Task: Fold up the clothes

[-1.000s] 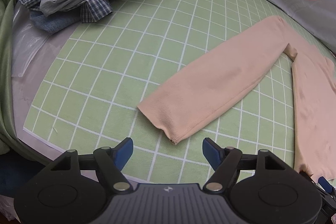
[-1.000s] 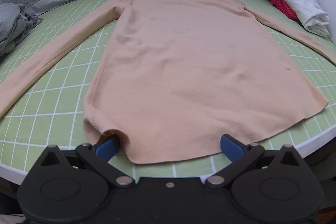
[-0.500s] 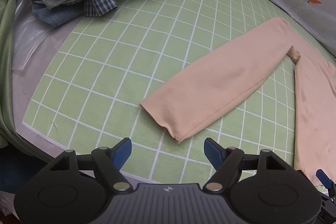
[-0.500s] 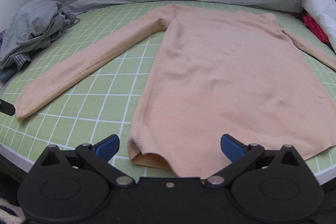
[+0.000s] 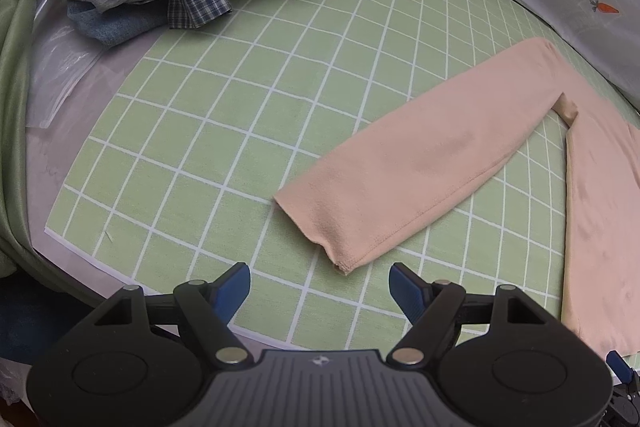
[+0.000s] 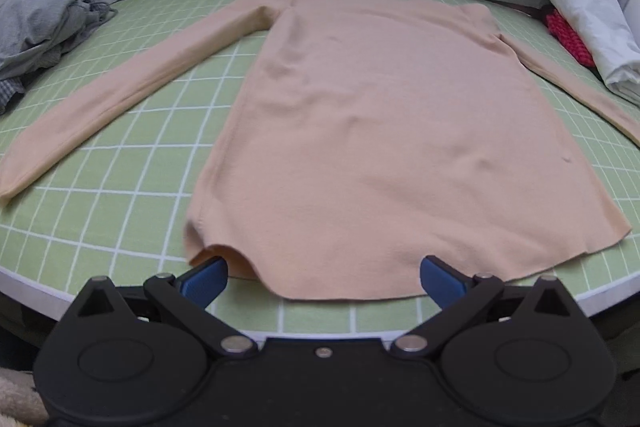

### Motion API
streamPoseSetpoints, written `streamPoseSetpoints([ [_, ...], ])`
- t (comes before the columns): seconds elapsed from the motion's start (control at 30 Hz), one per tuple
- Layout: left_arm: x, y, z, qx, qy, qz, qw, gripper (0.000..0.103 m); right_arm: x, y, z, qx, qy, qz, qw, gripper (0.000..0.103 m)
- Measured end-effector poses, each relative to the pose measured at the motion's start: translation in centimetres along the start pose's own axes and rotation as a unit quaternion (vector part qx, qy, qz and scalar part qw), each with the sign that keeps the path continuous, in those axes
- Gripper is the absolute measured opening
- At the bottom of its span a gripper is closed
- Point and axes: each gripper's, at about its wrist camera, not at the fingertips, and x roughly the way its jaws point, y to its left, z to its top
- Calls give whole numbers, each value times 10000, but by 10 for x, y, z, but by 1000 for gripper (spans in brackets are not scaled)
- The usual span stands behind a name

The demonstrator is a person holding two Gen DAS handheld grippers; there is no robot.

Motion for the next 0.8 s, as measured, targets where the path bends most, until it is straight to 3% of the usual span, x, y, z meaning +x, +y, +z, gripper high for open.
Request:
streamPoseSetpoints([
  [0.13, 1, -6, -1, 108, 24, -5, 9999, 77, 9, -1, 4, 38, -78, -48, 10000, 103],
  [0.4, 1, -9, -2, 154, 28, 45, 9999, 77, 0, 28, 12, -488, -472, 522, 9963, 103],
  [0.67, 2, -3, -2, -10, 56, 85, 9999, 77, -4, 25, 7, -499, -226, 734, 9958, 103],
  [0.8, 6, -2, 0, -58, 104, 61, 9999, 77, -18, 25, 10, -524, -486, 896, 9934, 103],
])
